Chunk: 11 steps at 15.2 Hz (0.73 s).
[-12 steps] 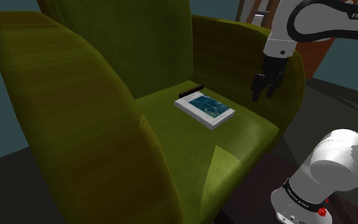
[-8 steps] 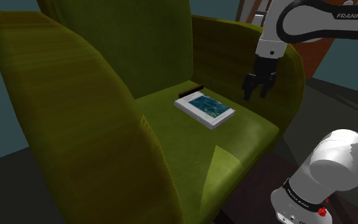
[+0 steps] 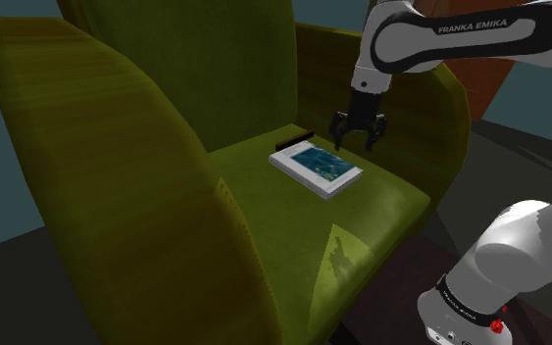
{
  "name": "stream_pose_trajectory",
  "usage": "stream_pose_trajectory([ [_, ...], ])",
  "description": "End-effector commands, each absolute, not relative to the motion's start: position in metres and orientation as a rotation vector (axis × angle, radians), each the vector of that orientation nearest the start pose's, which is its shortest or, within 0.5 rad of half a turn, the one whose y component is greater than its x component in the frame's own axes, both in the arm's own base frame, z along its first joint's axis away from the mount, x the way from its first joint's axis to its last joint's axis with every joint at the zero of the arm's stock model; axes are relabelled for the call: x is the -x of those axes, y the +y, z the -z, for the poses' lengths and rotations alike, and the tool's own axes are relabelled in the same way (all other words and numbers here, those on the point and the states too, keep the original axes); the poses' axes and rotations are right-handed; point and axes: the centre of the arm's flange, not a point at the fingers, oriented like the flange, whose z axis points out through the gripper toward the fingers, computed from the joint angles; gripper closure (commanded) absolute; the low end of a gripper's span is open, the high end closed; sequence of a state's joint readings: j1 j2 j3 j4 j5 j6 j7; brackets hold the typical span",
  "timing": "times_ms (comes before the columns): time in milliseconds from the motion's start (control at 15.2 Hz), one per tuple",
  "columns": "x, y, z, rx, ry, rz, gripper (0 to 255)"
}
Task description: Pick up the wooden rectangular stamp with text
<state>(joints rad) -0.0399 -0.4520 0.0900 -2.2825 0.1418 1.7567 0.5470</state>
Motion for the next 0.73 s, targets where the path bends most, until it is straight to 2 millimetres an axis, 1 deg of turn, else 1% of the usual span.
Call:
stream_pose_trajectory([
  [0,-0.434,0.04,-0.516,2.913,0.944,-0.152,0],
  [330,-0.495,0.041,-0.499,2.8,1.233,-0.144,0],
  [660,-0.555,0.029,-0.482,2.658,1.509,-0.135,0],
])
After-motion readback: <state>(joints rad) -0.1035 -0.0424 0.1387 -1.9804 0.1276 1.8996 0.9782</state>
